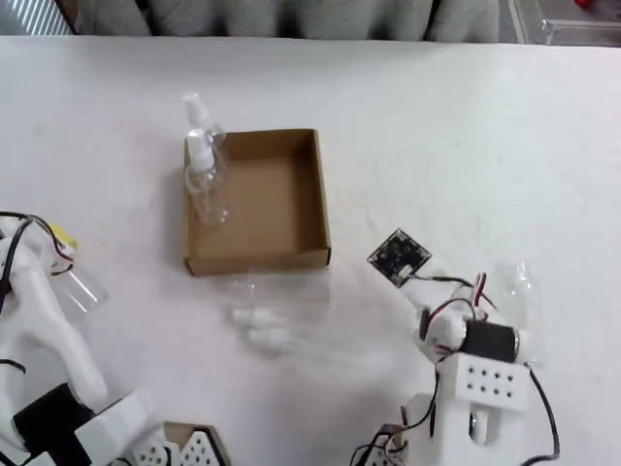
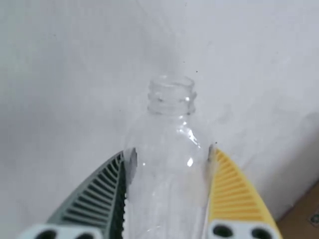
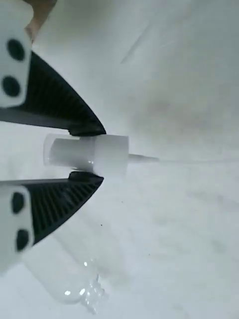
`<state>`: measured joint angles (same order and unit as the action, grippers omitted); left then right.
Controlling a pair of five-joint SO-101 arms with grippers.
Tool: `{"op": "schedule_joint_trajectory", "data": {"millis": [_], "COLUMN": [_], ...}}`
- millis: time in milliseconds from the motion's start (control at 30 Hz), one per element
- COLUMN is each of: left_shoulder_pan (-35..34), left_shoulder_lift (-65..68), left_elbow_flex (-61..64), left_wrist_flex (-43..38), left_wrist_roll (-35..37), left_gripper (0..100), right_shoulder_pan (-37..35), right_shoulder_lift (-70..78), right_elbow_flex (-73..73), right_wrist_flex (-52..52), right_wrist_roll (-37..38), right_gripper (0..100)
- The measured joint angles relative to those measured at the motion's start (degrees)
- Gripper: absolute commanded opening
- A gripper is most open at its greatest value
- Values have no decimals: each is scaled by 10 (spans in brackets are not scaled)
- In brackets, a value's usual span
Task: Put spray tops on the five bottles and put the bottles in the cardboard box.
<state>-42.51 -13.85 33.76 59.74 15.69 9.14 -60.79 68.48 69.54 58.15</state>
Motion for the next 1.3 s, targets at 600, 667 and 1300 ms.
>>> {"op": "schedule_joint_trajectory", "data": {"millis": [600,667,1300], "left_shoulder_pan": [0,0,0], "left_shoulder_lift": [0,0,0], "left_elbow_flex": [0,0,0], "left_wrist_flex": [0,0,0], "left_wrist_roll": [0,0,0], "left_gripper": [57,57,56], "right_shoulder_pan": [57,57,191], "right_shoulder_lift": [371,375,316], "right_elbow_flex": [-236,-273,-262], "right_wrist_flex": [-59,-28,62], "right_wrist_roll": [-10,-63,-179], "right_gripper": [223,137,19]}}
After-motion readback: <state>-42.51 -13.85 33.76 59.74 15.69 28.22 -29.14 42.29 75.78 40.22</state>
